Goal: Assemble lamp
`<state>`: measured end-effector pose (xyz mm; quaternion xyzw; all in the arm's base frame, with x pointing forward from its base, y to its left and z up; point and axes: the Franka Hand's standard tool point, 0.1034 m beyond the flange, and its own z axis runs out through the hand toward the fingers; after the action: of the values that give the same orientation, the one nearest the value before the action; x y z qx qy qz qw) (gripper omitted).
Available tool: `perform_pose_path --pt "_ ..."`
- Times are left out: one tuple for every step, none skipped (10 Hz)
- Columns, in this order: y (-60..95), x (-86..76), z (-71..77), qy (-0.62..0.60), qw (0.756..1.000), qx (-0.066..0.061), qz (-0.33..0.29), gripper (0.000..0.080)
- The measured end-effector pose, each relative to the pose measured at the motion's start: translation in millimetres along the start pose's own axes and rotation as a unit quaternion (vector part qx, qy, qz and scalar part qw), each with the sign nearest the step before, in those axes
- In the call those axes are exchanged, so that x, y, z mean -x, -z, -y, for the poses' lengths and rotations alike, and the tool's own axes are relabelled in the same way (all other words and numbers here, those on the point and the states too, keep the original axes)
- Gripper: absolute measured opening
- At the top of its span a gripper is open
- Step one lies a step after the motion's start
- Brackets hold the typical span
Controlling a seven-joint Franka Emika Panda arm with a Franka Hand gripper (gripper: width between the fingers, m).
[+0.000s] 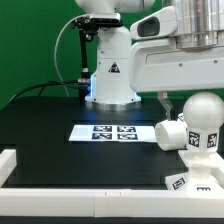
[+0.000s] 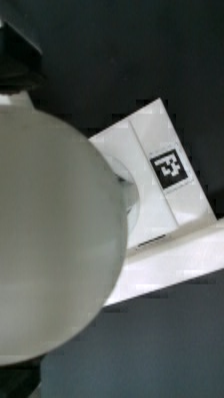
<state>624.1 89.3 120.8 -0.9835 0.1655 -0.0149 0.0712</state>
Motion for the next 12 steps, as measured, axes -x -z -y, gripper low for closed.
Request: perform_pose_path --pt "0.0 -0.2 -0.5 0.036 0.999 0.000 0.000 0.0698" --pt "0.1 -0.2 -0.1 0.068 0.998 0.001 -0.001 0.0698" --pt "1.6 -2.2 4.4 0.168 0.985 0.026 -0.015 0.0698" --pt "0.3 -2.7 8.1 0.269 0.962 0.040 -0.024 0.0698" --pt "0.2 -3.1 6.2 0.267 0.963 0.040 -0.023 0.0698" --pt "0.0 -3.1 6.1 0.261 0.964 0.040 -0.023 0.0698" --pt "0.0 -3.1 6.2 0.254 0.966 0.039 -0.023 0.0569" --pt "0.0 -3.1 6.1 0.253 0.966 0.039 -0.024 0.0574" --pt "0.0 -3.3 5.8 0.216 0.975 0.038 -0.025 0.0574" --pt "0.2 -4.0 5.2 0.166 0.985 0.037 -0.028 0.0574" --pt "0.4 -4.6 4.1 0.100 0.994 0.036 -0.031 0.0574" --pt "1.0 -4.9 2.7 0.004 0.999 0.036 -0.034 0.0574"
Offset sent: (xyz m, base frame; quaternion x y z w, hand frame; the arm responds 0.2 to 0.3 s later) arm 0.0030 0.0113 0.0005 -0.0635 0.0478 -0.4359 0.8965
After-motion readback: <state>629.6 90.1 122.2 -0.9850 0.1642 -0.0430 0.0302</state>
